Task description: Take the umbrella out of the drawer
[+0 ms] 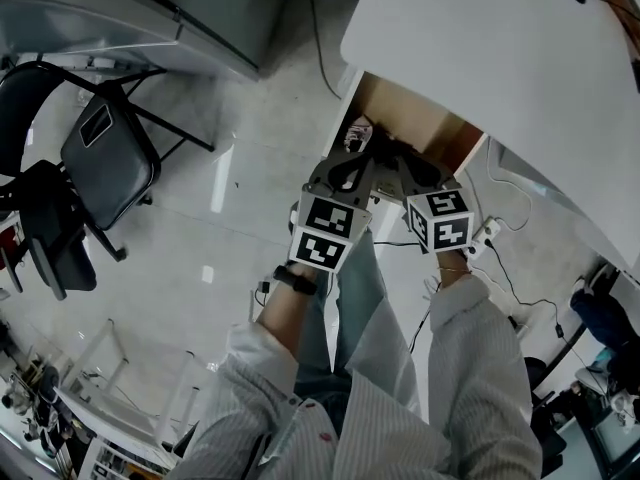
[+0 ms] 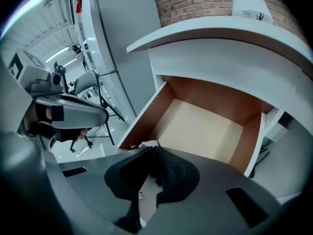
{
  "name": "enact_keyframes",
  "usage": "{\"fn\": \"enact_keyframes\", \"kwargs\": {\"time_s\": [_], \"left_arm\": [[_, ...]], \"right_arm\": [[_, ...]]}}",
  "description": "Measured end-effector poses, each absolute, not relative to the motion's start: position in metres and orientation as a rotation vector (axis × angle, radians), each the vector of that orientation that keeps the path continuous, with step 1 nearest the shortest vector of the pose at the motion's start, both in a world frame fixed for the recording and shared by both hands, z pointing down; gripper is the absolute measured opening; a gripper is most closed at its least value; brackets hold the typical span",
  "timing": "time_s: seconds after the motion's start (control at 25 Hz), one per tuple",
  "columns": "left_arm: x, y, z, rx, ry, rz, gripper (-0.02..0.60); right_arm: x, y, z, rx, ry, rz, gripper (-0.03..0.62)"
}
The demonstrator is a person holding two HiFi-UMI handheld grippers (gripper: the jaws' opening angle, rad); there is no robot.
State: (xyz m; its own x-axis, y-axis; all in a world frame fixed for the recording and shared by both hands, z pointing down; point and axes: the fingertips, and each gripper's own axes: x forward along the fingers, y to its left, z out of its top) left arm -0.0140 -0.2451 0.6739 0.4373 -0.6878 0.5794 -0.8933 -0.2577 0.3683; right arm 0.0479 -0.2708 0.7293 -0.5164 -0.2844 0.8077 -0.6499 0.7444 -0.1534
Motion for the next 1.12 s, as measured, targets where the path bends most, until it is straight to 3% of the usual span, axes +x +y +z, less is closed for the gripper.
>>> {"fn": "enact_keyframes", "kwargs": {"time_s": [0.44,0.56,0.84,1.12], "left_arm": [[-0.003,-0.243,0.715,1.961,-1.229,0.458,0.009],[-0.004,-0.241,0.718,1.946,-1.221,0.461,0.009],[-0.007,-0.232,0.729,1.926,-1.199,0.468,0.009],[-0.009,-0.227,0.735,1.918,-1.176,0.479,0.009]], "right_arm": [[0.05,-0.273,0.778,0.542,-2.047,0.503,0.043],[0.049,-0.27,0.786,0.494,-2.025,0.499,0.119],[0.046,-0.258,0.812,0.37,-1.949,0.486,0.225],[0.051,-0.262,0.839,0.293,-1.86,0.45,0.283]]}}
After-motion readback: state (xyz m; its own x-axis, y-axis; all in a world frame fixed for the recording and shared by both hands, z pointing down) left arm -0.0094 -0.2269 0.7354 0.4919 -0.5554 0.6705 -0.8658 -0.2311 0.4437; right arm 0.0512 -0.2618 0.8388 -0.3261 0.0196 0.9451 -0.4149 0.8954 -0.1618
